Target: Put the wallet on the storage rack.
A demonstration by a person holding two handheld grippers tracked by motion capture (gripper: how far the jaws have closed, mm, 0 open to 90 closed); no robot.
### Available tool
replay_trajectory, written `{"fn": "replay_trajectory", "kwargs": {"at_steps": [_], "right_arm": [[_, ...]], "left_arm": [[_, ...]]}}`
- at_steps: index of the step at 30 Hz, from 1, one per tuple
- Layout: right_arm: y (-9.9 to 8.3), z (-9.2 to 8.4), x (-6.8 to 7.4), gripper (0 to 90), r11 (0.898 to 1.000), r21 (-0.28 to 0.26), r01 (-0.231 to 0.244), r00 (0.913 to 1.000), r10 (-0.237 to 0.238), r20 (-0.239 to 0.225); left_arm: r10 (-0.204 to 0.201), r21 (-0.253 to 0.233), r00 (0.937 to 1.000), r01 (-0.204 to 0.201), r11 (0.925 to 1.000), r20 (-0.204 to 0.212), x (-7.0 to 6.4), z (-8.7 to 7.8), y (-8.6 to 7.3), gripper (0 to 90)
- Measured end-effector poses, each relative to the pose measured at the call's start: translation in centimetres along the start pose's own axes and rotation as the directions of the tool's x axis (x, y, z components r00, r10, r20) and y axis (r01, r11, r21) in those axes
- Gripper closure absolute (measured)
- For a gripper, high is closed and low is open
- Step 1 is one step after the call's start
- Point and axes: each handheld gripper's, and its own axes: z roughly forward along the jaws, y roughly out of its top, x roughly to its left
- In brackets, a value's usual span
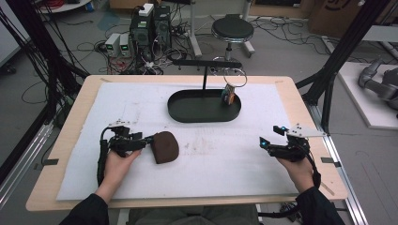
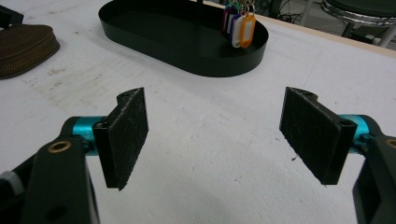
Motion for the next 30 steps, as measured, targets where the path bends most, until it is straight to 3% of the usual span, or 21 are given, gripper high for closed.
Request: {"fn": "replay_trajectory", "kwargs": {"at_steps": [4,6,9,10,14,22,25,27,30], "right_arm": [[-0.1,-0.1,-0.1,24.2,1.000,-0.002,0.000,1.0000,0.000,0.003],[-0.1,-0.1,-0.1,24.3,1.000,0.002,-0.001,1.0000,0.001,0.002],[-0.1,0.0,-0.1,24.3,1.000,0.004,0.003,1.0000,-0.003,0.000],[-0.1,0.0,0.0,24.3,1.000,0.007,-0.001,1.0000,0.001,-0.004],[0.0,0.2,0.1,24.7,1.000,0.008,0.009,0.9999,-0.009,-0.008],[0.2,0.2,0.5,26.0,1.000,-0.001,0.026,0.9996,-0.026,-0.011],[0.2,0.1,0.5,26.3,1.000,-0.007,0.028,0.9996,-0.028,-0.010],[0.4,0.1,0.6,26.3,1.000,-0.017,0.023,0.9996,-0.023,-0.014],[0.7,0.1,0.9,26.3,0.999,-0.032,0.021,0.9993,-0.022,-0.030]], "left_arm": [[0.027,0.014,0.9996,-0.027,0.9995,-0.008,-0.5,0.4,0.1,36.0],[0.018,0.014,0.9998,-0.019,0.9997,0.008,-0.4,0.6,0.1,37.7],[-0.018,0.019,0.9960,0.016,0.9997,0.087,-0.2,0.6,0.0,53.7],[-0.013,0.020,0.9950,0.011,0.9997,0.099,-0.2,0.6,0.0,61.4],[0.004,0.009,0.9944,-0.005,0.9999,0.106,-0.3,0.7,-0.1,64.4],[0.096,-0.076,0.9885,-0.087,0.9933,0.117,-1.1,-0.1,0.2,75.4],[0.132,-0.116,0.9822,-0.116,0.9864,0.134,-1.5,-0.5,0.5,77.6],[0.169,-0.150,0.9739,-0.146,0.9778,0.152,-2.0,-0.8,0.8,79.0],[0.251,-0.198,0.9532,-0.217,0.9559,0.169,-3.1,-1.2,1.3,80.1]]}}
